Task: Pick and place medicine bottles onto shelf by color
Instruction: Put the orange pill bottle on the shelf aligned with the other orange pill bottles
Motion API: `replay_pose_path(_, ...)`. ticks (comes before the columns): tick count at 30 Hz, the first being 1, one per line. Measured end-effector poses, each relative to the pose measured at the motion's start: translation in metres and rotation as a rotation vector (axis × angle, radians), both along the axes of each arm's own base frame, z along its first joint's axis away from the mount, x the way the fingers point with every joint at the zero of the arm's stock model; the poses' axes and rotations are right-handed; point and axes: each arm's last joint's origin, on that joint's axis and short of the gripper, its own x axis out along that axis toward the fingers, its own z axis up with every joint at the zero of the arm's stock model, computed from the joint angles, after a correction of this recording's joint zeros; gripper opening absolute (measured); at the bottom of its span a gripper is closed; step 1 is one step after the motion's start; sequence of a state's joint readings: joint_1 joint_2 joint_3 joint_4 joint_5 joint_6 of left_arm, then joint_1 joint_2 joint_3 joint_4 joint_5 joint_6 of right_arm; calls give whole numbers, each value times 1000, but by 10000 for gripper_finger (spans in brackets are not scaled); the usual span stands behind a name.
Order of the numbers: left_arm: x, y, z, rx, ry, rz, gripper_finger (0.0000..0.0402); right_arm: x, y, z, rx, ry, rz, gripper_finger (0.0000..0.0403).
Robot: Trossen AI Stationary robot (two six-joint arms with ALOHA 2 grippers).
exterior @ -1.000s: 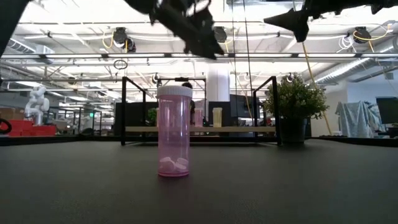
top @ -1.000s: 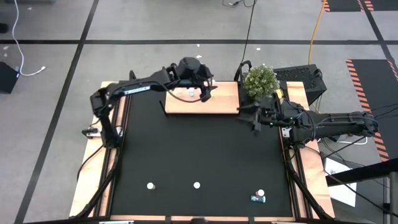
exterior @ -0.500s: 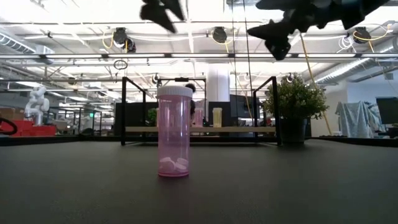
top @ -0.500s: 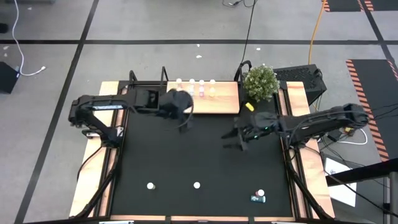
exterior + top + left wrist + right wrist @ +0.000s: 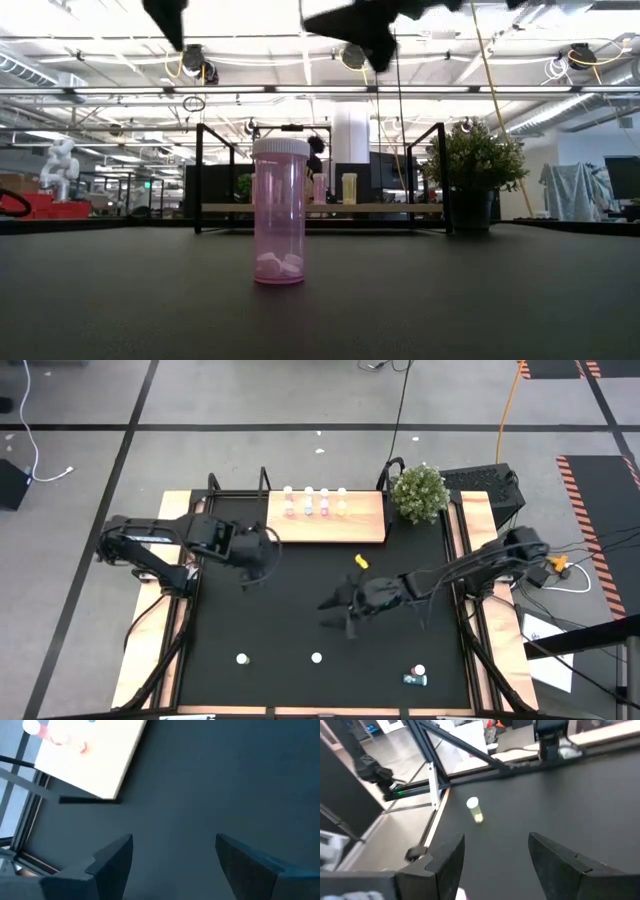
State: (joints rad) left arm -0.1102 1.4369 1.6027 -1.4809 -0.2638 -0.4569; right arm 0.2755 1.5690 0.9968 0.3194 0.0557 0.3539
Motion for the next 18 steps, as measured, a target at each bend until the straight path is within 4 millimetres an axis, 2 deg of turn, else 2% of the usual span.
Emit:
replay_pose_path(4,-17,-14,-6,-8,-5,-46,285,27,18,-6,-83,-73,-38,215)
replay_pose_path(9,-40,-39,-29,-43,-34,-80,285,47,35,-22,9,-237,-63,215)
replay_pose_path(13,-48,-62,-48,-103,-124,-115,285,45,50,-42,23,-142,-93,215)
replay_pose_path(18,-34,-97,-76,-187,-337,-279,285,28,69,-64,-74,89,-74,215)
